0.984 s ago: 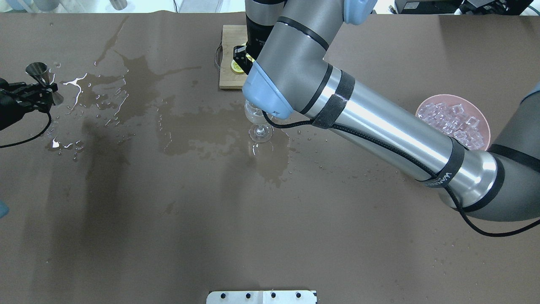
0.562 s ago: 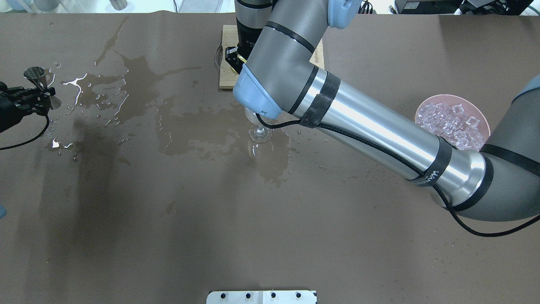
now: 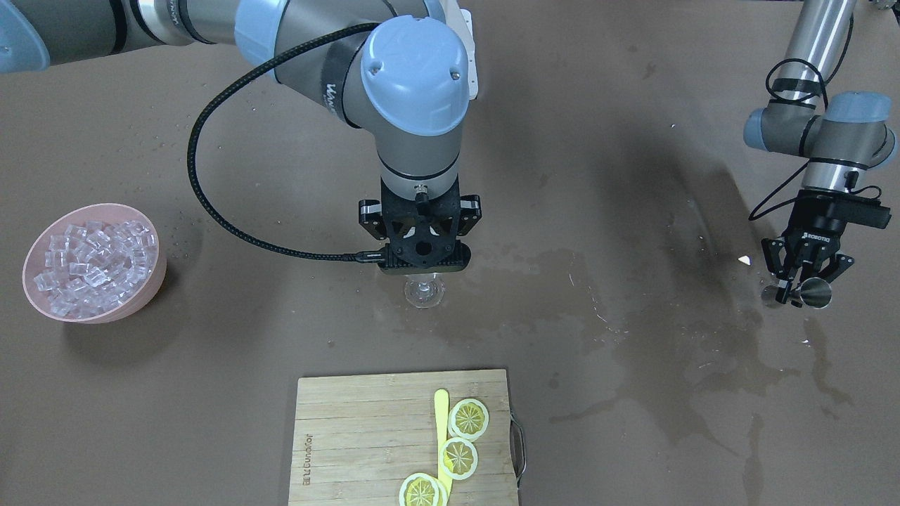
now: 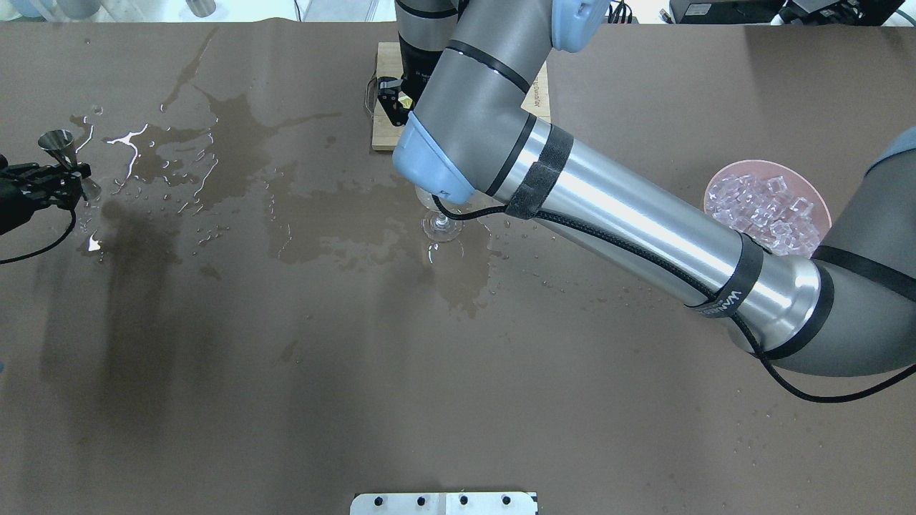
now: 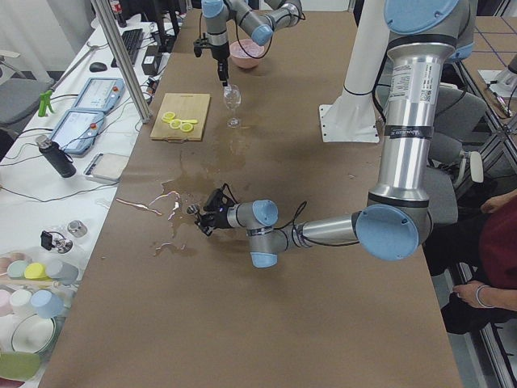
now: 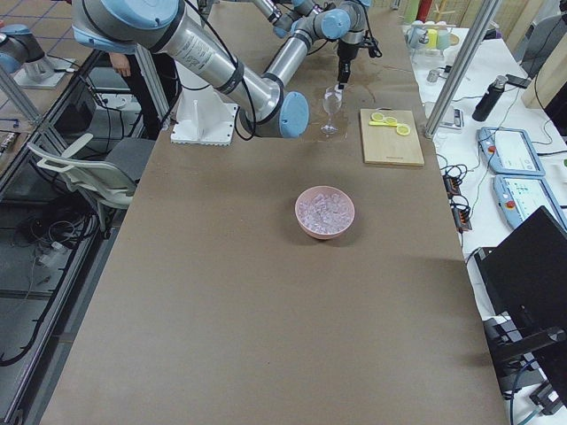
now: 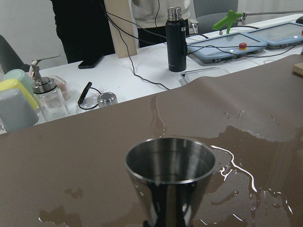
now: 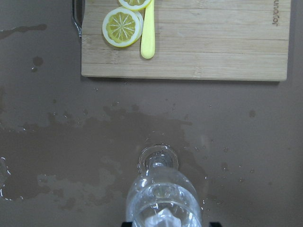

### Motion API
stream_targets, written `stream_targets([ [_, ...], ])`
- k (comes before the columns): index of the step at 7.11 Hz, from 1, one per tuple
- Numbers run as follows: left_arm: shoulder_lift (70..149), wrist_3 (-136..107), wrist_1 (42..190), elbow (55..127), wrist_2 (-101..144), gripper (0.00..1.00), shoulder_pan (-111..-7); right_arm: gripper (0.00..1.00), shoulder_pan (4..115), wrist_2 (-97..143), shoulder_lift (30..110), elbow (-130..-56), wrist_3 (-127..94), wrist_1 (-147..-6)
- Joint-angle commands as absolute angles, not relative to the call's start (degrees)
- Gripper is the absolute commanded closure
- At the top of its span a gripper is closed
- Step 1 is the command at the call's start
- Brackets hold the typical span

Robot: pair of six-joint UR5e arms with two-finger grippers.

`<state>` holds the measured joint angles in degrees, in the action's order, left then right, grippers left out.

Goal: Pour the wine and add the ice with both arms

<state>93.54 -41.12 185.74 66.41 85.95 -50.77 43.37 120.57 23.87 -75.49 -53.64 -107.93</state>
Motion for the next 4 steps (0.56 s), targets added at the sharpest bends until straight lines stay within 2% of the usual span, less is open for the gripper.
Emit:
stream_targets([
  [1,94.13,-41.31,185.98,65.48,85.78,1.00,-50.71,0.16,43.42,120.32,23.91,-76.02,-53.61,-107.93],
  [4,94.22,-41.57,187.64,65.39,85.69,1.00,-50.71,0.15,46.39,120.76,25.74,-77.77,-53.00,-108.63],
])
